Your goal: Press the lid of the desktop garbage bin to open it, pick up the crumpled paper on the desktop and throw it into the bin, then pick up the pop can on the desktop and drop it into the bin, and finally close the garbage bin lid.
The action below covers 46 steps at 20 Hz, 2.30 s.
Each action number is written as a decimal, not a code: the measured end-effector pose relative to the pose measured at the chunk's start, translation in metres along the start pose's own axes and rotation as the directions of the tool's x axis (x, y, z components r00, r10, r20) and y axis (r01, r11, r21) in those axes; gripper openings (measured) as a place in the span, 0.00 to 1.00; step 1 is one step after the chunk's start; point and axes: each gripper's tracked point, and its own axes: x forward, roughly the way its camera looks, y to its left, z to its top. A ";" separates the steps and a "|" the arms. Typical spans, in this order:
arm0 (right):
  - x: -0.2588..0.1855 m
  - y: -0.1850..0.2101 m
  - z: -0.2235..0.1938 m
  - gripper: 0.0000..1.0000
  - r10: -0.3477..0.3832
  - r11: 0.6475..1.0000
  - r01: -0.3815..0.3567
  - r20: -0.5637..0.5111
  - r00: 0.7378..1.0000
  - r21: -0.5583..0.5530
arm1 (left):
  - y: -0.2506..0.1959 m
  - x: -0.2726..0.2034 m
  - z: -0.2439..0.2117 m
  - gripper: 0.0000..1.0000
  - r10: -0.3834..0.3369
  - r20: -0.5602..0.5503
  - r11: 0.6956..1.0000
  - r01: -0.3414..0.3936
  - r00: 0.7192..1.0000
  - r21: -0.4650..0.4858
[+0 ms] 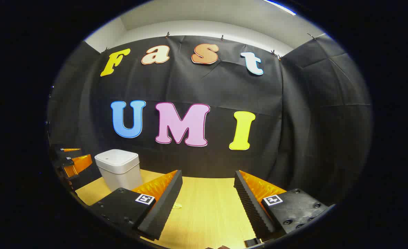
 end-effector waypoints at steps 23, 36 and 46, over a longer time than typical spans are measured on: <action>0.000 0.002 -0.006 0.97 -0.002 1.000 0.002 -0.006 1.000 0.001 | 0.014 0.007 0.007 0.83 -0.005 0.011 0.999 0.004 1.000 0.037; 0.006 0.010 -0.003 0.97 -0.011 1.000 0.011 -0.008 1.000 -0.008 | 0.052 0.034 0.017 0.75 0.010 0.019 1.000 -0.011 1.000 0.018; 0.010 0.022 0.001 0.98 0.001 1.000 -0.001 -0.002 1.000 -0.026 | 0.073 0.050 0.033 0.25 -0.017 0.052 0.994 0.011 0.998 0.106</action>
